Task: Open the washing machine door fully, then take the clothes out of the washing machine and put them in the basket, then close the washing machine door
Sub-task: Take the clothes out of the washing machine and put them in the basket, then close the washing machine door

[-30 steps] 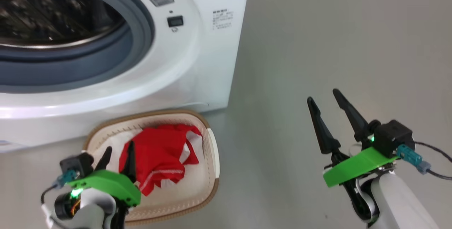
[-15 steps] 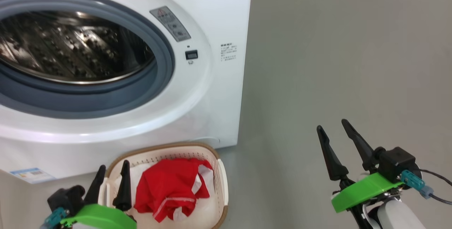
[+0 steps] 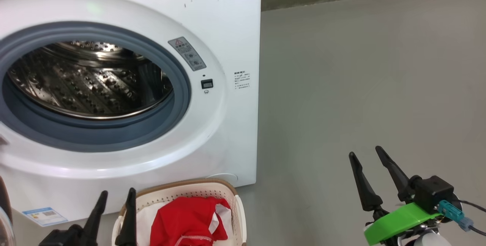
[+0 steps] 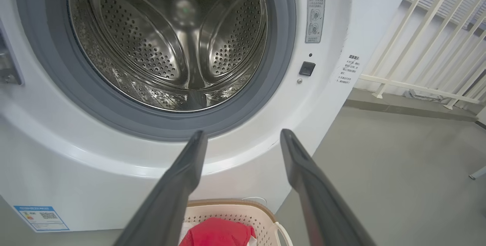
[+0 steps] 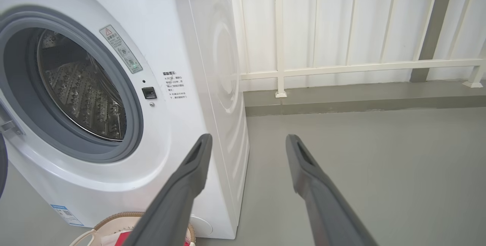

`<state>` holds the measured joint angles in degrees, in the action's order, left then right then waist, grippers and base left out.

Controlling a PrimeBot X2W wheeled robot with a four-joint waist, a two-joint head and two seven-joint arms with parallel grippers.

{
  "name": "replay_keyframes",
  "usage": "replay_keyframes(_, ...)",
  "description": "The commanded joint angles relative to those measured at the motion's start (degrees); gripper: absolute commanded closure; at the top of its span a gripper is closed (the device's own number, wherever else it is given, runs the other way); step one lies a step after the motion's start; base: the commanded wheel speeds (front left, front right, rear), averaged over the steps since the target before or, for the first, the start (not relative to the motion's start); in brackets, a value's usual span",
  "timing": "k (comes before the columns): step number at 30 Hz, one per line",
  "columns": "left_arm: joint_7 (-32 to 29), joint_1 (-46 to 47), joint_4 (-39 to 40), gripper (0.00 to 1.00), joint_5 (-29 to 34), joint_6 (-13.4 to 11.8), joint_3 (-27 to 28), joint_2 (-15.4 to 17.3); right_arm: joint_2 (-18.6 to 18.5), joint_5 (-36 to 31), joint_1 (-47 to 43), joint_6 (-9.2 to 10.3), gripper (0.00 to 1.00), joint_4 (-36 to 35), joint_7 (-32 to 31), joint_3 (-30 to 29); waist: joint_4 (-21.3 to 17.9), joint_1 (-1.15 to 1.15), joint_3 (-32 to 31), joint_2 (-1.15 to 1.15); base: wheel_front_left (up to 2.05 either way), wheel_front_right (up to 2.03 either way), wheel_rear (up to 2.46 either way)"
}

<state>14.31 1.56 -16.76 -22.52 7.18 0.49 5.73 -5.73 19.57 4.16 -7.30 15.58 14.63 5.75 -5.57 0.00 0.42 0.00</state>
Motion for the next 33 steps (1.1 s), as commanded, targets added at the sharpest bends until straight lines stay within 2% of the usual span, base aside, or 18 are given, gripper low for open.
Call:
replay_keyframes(1,0.7,0.1,2.8,0.00,0.9,0.3,2.2,1.3,-0.8,-0.7,0.1,-0.19,0.00,-1.8,0.4,0.6,-0.2,0.00,-0.6,0.00,0.00,0.00,0.00)
replay_keyframes(14,0.7,-5.0,10.5,0.00,6.5,0.2,7.5,-0.1,-0.6,-1.8,-2.4,-0.19,0.00,-4.0,0.4,-1.5,-0.4,0.00,-1.5,0.00,0.00,0.00,0.00)
replay_keyframes(33,0.7,-5.4,11.5,0.00,9.3,0.2,9.1,-2.0,-0.2,-2.2,-2.8,-0.19,0.00,-4.5,0.4,-1.9,0.1,0.00,-1.3,0.00,0.00,0.00,0.00)
